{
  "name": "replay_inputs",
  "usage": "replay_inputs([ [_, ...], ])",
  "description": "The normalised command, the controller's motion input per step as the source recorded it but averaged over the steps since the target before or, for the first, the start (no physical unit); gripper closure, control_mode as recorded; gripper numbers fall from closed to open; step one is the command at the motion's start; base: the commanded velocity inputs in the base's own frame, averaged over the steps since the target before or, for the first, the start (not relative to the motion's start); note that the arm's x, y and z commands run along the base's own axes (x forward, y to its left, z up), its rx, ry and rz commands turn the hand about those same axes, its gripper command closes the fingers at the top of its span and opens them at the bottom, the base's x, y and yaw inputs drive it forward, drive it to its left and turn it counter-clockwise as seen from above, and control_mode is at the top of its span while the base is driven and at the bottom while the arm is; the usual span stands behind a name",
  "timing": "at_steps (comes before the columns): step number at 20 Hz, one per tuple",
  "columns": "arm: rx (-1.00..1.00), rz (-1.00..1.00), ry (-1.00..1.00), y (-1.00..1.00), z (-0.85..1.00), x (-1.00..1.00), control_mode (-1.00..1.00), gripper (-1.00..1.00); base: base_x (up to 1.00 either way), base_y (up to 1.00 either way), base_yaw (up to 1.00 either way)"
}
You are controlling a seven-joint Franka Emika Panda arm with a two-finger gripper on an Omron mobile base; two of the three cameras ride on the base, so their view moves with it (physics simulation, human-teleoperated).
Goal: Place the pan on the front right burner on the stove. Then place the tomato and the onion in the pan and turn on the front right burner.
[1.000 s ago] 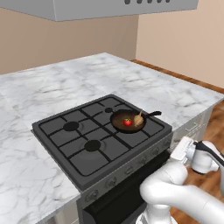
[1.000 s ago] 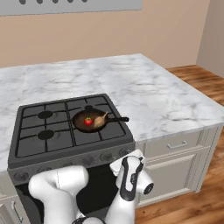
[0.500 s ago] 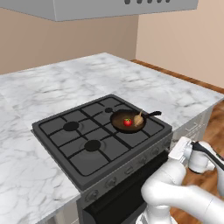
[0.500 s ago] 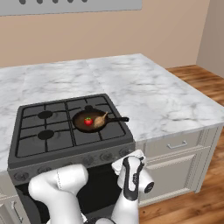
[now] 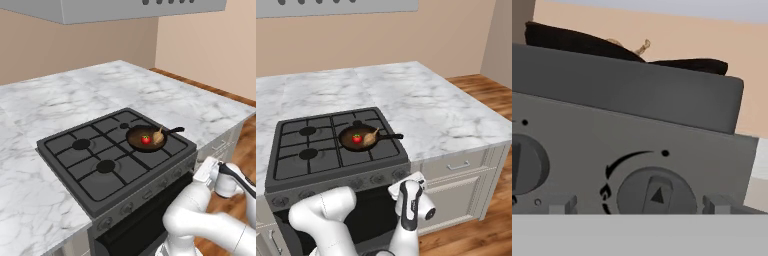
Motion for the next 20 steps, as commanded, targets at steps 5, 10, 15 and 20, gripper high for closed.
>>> replay_inputs([
  [5, 0.0, 0.0, 0.0, 0.0, -0.17, 0.05, -1.0, -1.0, 0.0, 0.0, 0.0],
  [10, 0.0, -0.03, 0.0, 0.01, -0.02, 0.13, -1.0, -1.0, 0.0, 0.0, 0.0],
  [15, 0.0, -0.05, 0.0, 0.06, 0.0, 0.26, -1.0, -1.0, 0.0, 0.0, 0.0],
  [20, 0.0, -0.05, 0.0, 0.05, 0.0, 0.26, -1.0, -1.0, 0.0, 0.0, 0.0],
])
